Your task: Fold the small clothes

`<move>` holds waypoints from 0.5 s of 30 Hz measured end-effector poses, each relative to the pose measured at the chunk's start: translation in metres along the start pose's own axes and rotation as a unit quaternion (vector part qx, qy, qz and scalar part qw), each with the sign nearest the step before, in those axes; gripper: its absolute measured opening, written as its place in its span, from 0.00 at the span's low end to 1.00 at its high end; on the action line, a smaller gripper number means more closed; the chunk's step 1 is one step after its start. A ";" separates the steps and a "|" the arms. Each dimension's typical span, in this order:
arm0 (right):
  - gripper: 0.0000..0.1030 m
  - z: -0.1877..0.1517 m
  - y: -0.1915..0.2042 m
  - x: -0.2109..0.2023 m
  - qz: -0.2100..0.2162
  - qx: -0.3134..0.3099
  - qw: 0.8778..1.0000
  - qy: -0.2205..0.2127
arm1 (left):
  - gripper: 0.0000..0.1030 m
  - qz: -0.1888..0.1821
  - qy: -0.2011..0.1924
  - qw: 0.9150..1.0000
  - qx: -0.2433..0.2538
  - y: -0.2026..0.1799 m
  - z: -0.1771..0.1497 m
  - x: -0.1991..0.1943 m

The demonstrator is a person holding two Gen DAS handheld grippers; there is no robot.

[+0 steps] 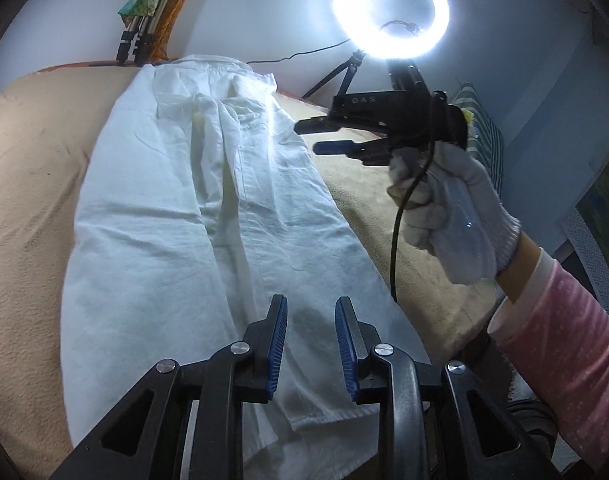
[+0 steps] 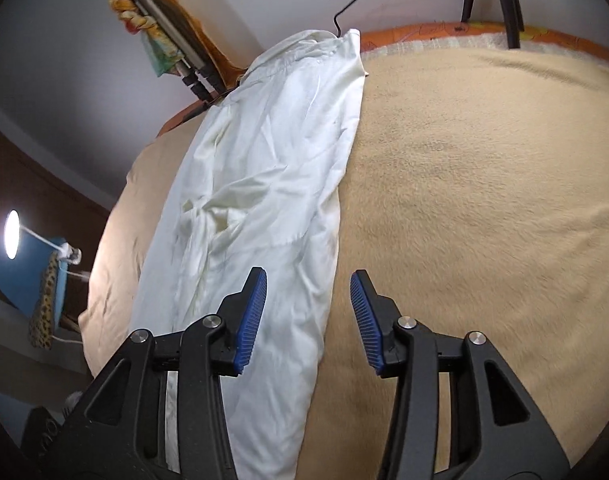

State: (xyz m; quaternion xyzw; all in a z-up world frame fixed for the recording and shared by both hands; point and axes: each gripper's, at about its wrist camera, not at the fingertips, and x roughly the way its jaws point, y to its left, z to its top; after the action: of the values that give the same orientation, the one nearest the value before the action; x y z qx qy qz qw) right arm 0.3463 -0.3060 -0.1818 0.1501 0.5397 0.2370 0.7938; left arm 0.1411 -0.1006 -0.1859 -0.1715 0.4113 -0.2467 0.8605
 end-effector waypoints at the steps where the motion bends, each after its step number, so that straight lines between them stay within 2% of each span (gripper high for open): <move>1: 0.43 0.002 -0.003 0.004 0.010 0.004 1.000 0.002 | 0.24 -0.004 0.001 1.000 -0.003 0.001 0.002 0.006; 2: 0.21 0.003 -0.004 0.009 0.017 0.004 1.000 0.003 | 0.26 -0.006 0.004 1.000 -0.004 0.001 0.002 0.009; 3: 0.05 0.005 -0.003 0.014 0.018 -0.004 1.000 0.011 | 0.26 -0.006 0.006 1.000 -0.003 0.001 0.002 0.013; 6: 0.03 0.007 -0.002 0.021 -0.040 -0.051 0.998 0.017 | 0.29 -0.011 0.013 1.000 0.003 -0.001 -0.001 0.023; 8: 0.01 0.011 -0.010 0.023 -0.054 -0.044 0.997 0.024 | 0.29 -0.016 0.020 1.000 0.005 -0.002 -0.003 0.029; 10: 0.01 0.014 -0.004 0.017 -0.070 -0.061 0.996 0.014 | 0.30 -0.015 0.019 1.000 0.011 -0.004 -0.005 0.033; 13: 0.02 0.018 0.005 0.009 -0.123 -0.072 0.990 0.000 | 0.31 -0.021 0.020 0.999 0.015 -0.007 -0.004 0.035; 15: 0.04 0.021 0.016 -0.002 -0.112 -0.082 0.990 -0.028 | 0.32 -0.022 0.021 0.999 0.019 -0.008 -0.006 0.035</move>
State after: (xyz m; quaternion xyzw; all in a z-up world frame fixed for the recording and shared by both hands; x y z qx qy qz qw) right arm 0.3618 -0.2929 -0.1645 0.0297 0.5094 0.1860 0.8397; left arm 0.1532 -0.1276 -0.2072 -0.1591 0.4206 -0.2768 0.8492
